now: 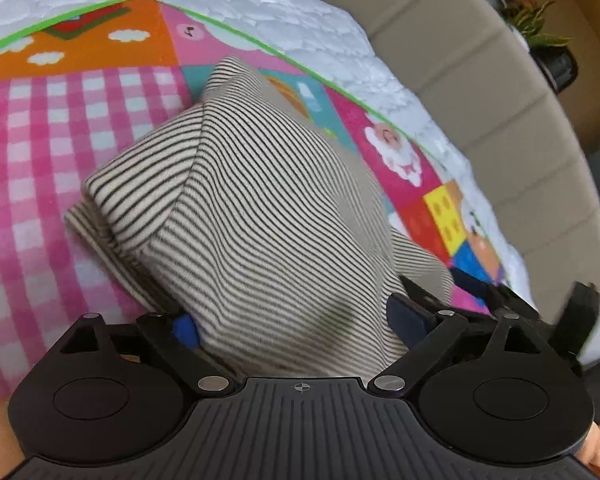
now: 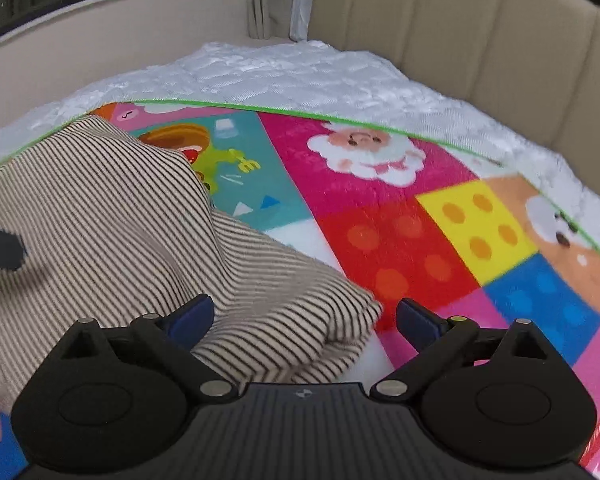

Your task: Fold clothes

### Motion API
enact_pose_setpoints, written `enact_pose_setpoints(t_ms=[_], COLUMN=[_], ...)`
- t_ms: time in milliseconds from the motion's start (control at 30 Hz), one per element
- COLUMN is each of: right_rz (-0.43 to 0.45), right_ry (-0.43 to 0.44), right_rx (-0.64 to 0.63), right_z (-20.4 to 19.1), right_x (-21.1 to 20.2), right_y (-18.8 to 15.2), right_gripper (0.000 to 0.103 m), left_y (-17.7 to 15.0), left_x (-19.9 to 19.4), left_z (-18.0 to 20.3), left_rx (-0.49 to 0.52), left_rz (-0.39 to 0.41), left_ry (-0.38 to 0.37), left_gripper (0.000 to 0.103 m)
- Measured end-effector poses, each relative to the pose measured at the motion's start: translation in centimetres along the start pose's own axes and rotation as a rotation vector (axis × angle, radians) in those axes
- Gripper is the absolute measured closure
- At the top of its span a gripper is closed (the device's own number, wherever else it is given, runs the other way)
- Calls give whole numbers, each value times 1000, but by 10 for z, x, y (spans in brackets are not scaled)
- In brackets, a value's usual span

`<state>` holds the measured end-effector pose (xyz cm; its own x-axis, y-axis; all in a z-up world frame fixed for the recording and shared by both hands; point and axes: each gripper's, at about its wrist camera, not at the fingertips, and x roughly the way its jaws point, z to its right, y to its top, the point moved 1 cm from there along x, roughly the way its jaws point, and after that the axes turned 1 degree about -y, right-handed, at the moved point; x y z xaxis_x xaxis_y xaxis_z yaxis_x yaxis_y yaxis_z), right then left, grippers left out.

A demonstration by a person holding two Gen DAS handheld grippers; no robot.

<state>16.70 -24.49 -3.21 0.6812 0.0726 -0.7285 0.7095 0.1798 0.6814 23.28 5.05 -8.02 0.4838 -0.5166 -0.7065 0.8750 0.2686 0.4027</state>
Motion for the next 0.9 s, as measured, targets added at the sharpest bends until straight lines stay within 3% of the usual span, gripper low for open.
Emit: enact_pose_setpoints(t_ms=[300, 533, 667, 800, 900], right_rz=[-46, -72, -38, 27, 43], right_ry=[39, 84, 96, 34, 17], right_rx=[24, -51, -92, -137, -183], right_z=[-7, -32, -30, -24, -22], right_x=[-28, -62, -76, -85, -88], right_y=[-26, -47, -44, -30, -22], right_gripper=[5, 5, 5, 5, 3], left_y=[22, 39, 31, 20, 5], left_x=[20, 38, 22, -8, -21], left_z=[16, 39, 46, 39, 34], left_rx=[104, 219, 272, 241, 214], left_rz=[34, 40, 44, 31, -22], left_ry=[114, 150, 163, 152, 130], left_gripper=[12, 12, 11, 8, 8])
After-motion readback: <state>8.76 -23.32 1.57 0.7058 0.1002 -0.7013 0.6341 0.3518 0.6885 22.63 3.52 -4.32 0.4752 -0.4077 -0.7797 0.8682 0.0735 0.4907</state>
